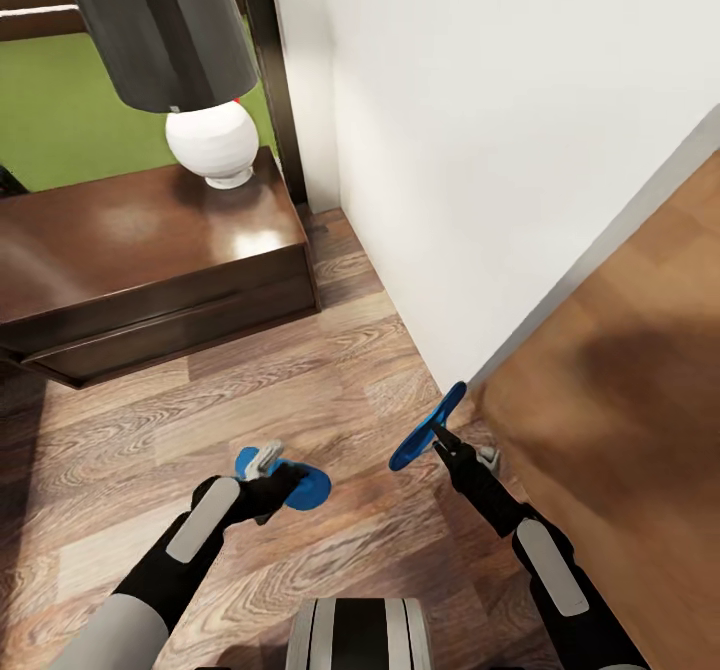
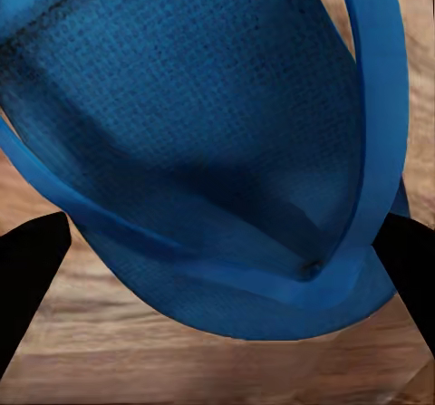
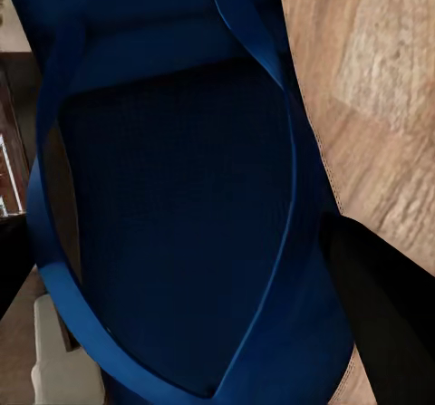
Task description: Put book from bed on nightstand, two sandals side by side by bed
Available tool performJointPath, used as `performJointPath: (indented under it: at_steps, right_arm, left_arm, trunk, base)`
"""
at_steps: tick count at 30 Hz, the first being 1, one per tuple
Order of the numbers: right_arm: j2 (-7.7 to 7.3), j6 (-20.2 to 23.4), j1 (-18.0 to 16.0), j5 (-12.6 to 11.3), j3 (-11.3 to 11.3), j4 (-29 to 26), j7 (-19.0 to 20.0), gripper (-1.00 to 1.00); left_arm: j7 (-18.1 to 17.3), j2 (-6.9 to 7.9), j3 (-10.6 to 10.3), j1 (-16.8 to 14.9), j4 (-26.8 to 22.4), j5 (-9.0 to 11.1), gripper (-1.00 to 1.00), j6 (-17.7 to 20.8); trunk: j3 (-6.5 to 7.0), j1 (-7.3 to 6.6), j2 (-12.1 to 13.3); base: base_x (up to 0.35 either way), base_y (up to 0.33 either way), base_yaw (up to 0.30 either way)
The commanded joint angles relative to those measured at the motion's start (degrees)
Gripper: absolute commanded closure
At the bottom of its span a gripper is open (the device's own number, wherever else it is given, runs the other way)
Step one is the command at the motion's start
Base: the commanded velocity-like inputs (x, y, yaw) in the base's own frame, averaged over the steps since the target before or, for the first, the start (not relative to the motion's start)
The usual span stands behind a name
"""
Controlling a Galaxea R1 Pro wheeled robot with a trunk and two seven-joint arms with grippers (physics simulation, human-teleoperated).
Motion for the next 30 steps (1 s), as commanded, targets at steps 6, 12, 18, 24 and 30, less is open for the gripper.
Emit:
performJointPath:
  at_steps: [6, 12, 18, 24, 30]
  right_arm:
    - [0.1, 0.5, 0.0, -0.3, 0.0, 0.0, 0.0, 1.0]
    - [0.56, 0.3, 0.0, 2.0, 0.6, 2.6, -0.3, 1.0]
    - [0.68, 0.4, 0.0, 8.8, 0.7, 10.6, -0.3, 1.0]
    - [0.71, 0.3, 0.0, 14.6, 0.7, 16.5, -0.3, 1.0]
    - [0.63, 0.3, 0.0, 19.1, 0.7, 19.4, -0.2, 1.0]
  left_arm:
    - [-8.9, 8.18, -5.6, 0.7, -2.0, 0.2, 1.0, 0.5]
    - [-24.7, 12.5, -10.2, 0.9, -0.4, -12.1, 1.0, -0.7]
    - [-37.5, 12.84, -10.8, 1.2, 8.6, -22.1, 1.0, -9.1]
    - [-40.7, 12.88, -11.0, 1.2, 13.6, -23.2, 1.0, -12.0]
    - [-41.1, 12.88, -15.0, 1.2, 17.7, -23.4, 1.0, -17.4]
  trunk:
    - [1.3, -0.16, 0.1]
    - [2.63, -0.31, 0.1]
    - [3.96, -0.47, 0.2]
    - [5.29, -0.62, 0.3]
    - [6.62, -0.78, 0.4]
  base:
    - [0.0, 0.0, 0.0]
    - [0.0, 0.0, 0.0]
    - [0.0, 0.0, 0.0]
    - [0.0, 0.0, 0.0]
    - [0.0, 0.0, 0.0]
